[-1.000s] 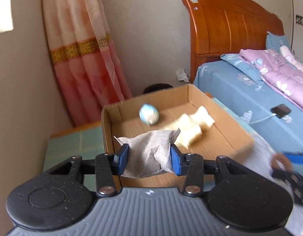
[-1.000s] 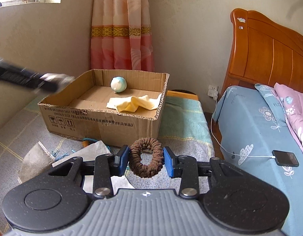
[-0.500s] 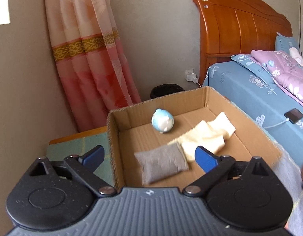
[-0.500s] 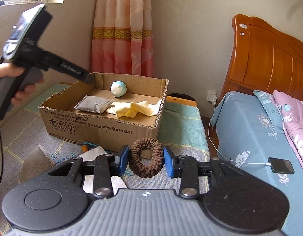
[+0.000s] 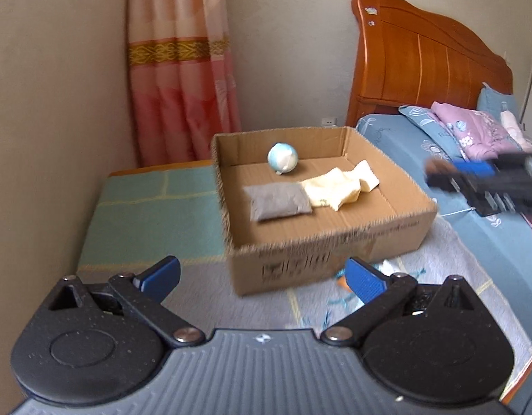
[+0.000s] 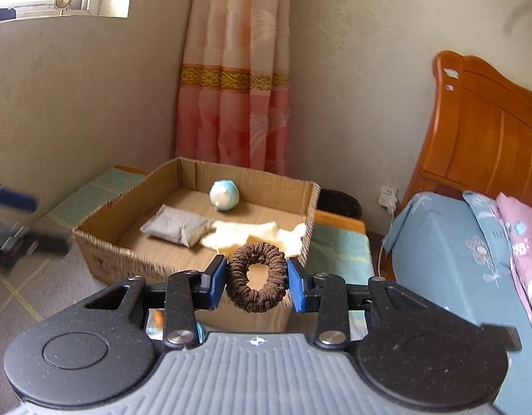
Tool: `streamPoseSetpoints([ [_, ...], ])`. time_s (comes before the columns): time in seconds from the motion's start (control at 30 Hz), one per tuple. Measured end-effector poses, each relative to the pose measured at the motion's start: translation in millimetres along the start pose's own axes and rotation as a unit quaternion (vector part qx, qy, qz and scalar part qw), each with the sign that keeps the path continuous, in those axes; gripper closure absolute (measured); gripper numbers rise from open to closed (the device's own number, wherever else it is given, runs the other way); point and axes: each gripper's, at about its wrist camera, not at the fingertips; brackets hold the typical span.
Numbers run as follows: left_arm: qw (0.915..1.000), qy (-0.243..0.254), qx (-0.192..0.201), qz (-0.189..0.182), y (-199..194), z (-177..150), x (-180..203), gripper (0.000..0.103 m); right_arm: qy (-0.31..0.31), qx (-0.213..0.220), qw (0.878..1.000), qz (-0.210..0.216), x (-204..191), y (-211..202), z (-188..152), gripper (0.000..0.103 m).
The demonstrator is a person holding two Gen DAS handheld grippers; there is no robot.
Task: Organize soft objects
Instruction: 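Lower the brown hair tie into the box and open the right gripper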
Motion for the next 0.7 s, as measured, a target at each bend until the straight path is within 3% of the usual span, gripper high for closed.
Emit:
streamPoseSetpoints([
  [0.13, 0.9999, 0.01, -0.007, 0.01, -7, -17, 8, 0.002, 0.006, -0.009, 1.0, 0.001, -6, 27, 22, 0.059],
  [0.23, 0.9995, 0.015, -0.016, 0.021, -6, -28, 11, 0.002, 0.0, -0.006, 1.0, -0.011, -11, 45, 30, 0.036],
  [0.3, 0.9996, 0.011, -0.022, 0.017, -6, -33, 9, 0.002, -0.007, 0.0, 1.0, -0.022, -16, 49, 30, 0.012],
  [0.5, 0.9996, 0.002, -0.025, 0.012, -6, -40, 7, 0.002, -0.003, -0.002, 1.0, -0.026, -16, 34, 22, 0.001],
  [0.7, 0.9997, 0.007, -0.021, 0.0, -7, -41, 12, 0.002, 0.005, -0.023, 0.999, -0.04, -13, 17, 4, 0.0],
])
Point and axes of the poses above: each gripper's, at about its wrist camera, not at the fingertips, and y roughly the way its jaws point, x to its right, z to its top, and after that the axes turned 12 degrees about y, right-handed
